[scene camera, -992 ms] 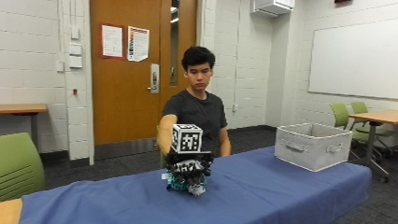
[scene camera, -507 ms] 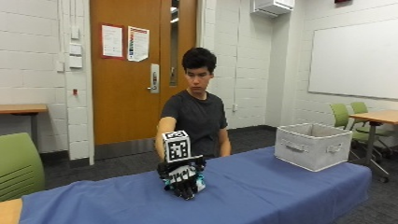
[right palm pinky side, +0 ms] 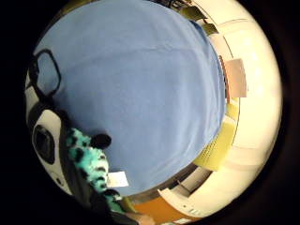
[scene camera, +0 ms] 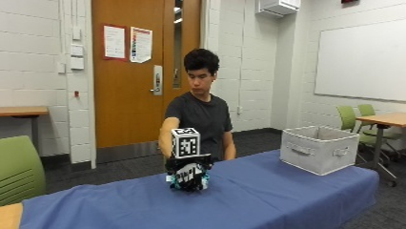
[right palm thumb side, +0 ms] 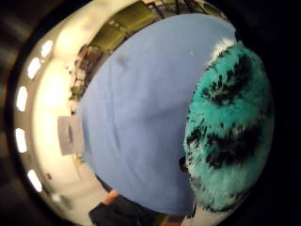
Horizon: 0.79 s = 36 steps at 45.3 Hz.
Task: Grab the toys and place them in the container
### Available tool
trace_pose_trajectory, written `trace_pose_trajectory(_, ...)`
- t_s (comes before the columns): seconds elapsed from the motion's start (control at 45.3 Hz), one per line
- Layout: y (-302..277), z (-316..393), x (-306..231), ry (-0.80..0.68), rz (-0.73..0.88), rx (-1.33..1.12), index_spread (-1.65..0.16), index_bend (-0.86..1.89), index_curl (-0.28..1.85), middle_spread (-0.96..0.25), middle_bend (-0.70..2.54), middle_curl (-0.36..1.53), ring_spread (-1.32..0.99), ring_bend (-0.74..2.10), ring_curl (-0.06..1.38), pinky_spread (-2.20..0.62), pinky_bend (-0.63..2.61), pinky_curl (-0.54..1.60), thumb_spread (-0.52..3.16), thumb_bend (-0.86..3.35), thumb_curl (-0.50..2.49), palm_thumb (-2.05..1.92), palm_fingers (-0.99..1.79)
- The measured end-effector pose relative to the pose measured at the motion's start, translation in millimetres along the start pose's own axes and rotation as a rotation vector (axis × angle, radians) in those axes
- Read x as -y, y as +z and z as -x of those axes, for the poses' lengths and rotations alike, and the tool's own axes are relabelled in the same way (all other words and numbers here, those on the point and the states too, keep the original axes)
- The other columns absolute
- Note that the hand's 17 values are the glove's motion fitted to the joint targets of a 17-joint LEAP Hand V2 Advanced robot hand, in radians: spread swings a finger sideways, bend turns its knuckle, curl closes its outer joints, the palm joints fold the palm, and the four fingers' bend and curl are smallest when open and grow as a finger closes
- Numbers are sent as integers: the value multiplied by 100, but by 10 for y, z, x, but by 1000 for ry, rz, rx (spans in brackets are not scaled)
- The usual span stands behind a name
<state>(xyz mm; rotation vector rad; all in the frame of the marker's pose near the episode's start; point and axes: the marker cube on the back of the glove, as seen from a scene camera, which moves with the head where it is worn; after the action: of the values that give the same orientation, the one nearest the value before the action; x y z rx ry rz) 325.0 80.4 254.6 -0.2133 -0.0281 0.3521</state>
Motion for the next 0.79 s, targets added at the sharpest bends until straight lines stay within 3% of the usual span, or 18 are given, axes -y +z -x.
trace_pose_trajectory(0.221,-474,58,34,-15,3,-3,-31,10,51,-38,81,61,-40,125,48,-48,83,38,74,19,63,68,118)
trace_pose_trajectory(0.419,-1322,476,-30,-42,-50,6,-32,12,50,-39,88,65,-39,130,50,-49,85,39,65,16,70,69,115)
trace_pose_trajectory(0.595,-2291,1371,-74,-177,-220,12,-33,13,49,-39,92,68,-37,133,51,-48,86,40,60,14,76,71,113)
trace_pose_trajectory(0.794,-2871,2506,-221,-328,-311,52,-34,14,50,-39,93,69,-37,134,51,-49,86,40,56,12,81,70,112)
